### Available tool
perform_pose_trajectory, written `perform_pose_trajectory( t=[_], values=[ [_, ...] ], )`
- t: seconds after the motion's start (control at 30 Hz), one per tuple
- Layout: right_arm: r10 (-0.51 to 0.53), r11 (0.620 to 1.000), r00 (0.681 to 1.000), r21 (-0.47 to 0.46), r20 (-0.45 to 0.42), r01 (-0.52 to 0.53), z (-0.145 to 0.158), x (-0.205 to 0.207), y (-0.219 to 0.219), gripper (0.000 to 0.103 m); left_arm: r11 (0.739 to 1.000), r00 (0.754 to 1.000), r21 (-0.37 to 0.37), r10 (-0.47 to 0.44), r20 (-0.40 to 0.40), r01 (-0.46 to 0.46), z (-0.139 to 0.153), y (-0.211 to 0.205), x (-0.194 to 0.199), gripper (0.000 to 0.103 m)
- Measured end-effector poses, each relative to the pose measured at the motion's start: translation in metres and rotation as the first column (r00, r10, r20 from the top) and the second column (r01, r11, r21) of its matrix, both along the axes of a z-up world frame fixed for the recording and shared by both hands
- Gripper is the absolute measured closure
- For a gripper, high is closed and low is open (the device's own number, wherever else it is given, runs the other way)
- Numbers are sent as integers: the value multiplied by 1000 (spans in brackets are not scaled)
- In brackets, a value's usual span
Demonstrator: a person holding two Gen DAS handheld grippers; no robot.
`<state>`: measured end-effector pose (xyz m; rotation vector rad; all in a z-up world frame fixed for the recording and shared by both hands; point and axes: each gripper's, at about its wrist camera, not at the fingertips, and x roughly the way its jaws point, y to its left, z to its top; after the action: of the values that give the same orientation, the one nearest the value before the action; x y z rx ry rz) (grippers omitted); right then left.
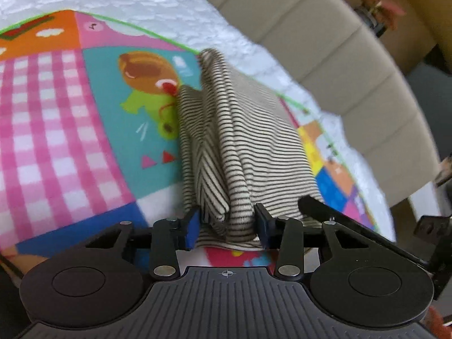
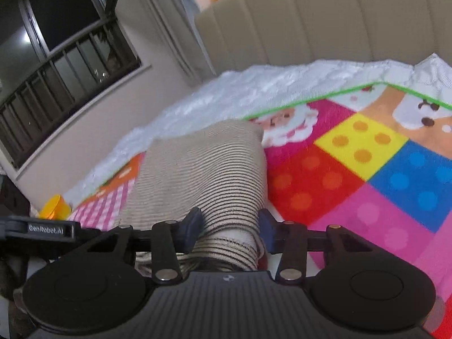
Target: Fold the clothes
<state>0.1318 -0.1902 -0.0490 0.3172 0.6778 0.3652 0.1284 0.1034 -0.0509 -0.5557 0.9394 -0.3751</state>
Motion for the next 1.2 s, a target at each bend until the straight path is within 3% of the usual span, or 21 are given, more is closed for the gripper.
perform_pose_trajectory(
  t=[0.07, 0.17, 0.3, 0.33, 0.37, 0.4, 0.47, 0.6, 0.8, 0.87, 1.0, 1.2],
  values=[
    [-1, 999, 1000, -42, -10, 1, -6, 4, 3, 58, 1000, 1000, -26, 0, -22, 0, -5, 2, 4, 59],
    [-8, 997, 1000, -83, -12, 7, -10, 5, 6, 49, 1000, 1000, 23, -13, -26, 14, -9, -7, 10, 55],
    [-61, 993, 998, -106, -20, 58, -10, 2, 0, 16, 991, 1000, 135, 15, -7, -14, -8, -16, 8, 26],
    [-74, 992, 997, -106, -24, 71, -9, 0, -2, 12, 988, 1000, 152, 26, -3, -25, -6, -16, 6, 24],
    [-86, 990, 996, -111, -26, 83, -7, -3, -3, 3, 984, 999, 175, 40, 4, -40, -4, -16, 4, 17],
    [-94, 988, 995, -124, -21, 91, -4, -7, -4, 0, 974, 998, 218, 58, 24, -62, 1, -18, 1, 9],
    [-89, 983, 996, -157, 16, 91, 7, -18, -2, 0, 957, 994, 273, 80, 74, -98, 13, -21, -12, 8],
    [-66, 978, 993, -194, 97, 84, 30, -43, 2, 0, 946, 980, 294, 86, 179, -137, 45, -25, -51, 0],
    [-15, 975, 989, -217, 145, 47, 61, -88, 10, 0, 894, 929, 353, 154, 338, -277, 82, -36, -118, 0],
    [6, 977, 987, -210, 163, 29, 70, -105, 9, 0, 880, 921, 367, 169, 352, -301, 87, -38, -132, 0],
    [18, 973, 985, -228, 173, 22, 65, -124, 7, 0, 892, 928, 358, 150, 340, -276, 82, -47, -156, 0],
    [53, 967, 995, -254, 89, -29, 51, -117, 15, 0, 857, 948, 470, 63, 311, -212, 72, -66, -156, 0]
  ],
)
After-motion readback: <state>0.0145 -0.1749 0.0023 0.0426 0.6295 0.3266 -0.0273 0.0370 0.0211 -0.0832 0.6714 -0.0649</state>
